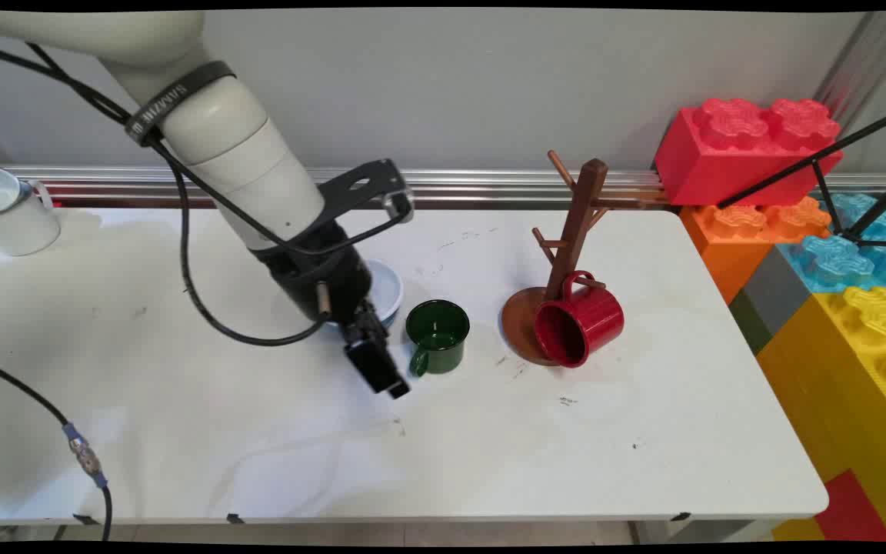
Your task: Pick up the red mug from the rack
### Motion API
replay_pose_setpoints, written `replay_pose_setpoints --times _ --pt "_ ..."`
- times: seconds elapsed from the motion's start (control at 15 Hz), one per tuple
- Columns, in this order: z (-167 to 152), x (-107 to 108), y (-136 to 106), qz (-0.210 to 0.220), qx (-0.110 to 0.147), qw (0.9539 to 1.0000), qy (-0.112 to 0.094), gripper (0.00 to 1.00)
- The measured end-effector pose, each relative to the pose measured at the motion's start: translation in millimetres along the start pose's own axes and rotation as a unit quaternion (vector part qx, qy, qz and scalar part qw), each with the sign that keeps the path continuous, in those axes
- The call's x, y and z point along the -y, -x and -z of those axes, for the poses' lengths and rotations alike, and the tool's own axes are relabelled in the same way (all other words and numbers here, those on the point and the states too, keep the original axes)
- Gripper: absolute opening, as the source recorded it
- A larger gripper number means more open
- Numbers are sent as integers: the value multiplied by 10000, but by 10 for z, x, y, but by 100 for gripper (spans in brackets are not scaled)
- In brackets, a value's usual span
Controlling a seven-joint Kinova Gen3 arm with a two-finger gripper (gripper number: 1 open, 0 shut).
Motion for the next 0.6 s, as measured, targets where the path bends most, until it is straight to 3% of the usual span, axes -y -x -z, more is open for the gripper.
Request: replay_pose_setpoints --times 0.27,0.6 --pt "-83 -49 -67 258 -789 9965 -96 100" --pt "-268 -142 -165 682 -1531 9857 -180 100"
